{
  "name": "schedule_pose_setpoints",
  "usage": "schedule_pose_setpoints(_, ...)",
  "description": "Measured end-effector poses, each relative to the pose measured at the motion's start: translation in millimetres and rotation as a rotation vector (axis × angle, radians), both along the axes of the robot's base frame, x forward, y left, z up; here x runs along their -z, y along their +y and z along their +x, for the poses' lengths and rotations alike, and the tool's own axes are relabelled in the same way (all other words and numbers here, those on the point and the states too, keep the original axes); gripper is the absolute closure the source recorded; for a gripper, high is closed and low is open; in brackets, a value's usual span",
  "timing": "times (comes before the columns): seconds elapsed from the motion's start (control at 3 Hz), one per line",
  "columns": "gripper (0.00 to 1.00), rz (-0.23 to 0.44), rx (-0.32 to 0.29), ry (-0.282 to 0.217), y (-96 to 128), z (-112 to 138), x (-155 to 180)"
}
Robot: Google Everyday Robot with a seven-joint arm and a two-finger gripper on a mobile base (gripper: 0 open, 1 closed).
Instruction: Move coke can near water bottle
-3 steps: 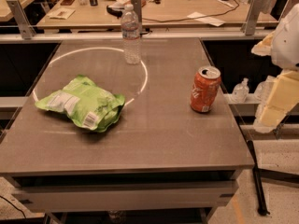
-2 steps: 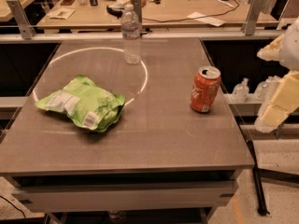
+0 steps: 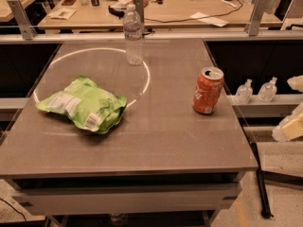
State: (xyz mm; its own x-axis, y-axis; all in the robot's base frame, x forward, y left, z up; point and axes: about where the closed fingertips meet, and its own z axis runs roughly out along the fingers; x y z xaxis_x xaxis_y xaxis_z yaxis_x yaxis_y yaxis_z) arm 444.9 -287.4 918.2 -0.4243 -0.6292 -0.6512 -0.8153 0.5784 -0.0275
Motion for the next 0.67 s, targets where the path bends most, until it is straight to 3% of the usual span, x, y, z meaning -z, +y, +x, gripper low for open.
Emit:
schedule_pose_setpoints(0.33,0.00,0.211,0.050,-0.086,-1.0,-0.9,9.9)
schedule_pose_setpoints(0.67,0.00,0.375,0.084,-0.144,7.8,-2.1,18.3)
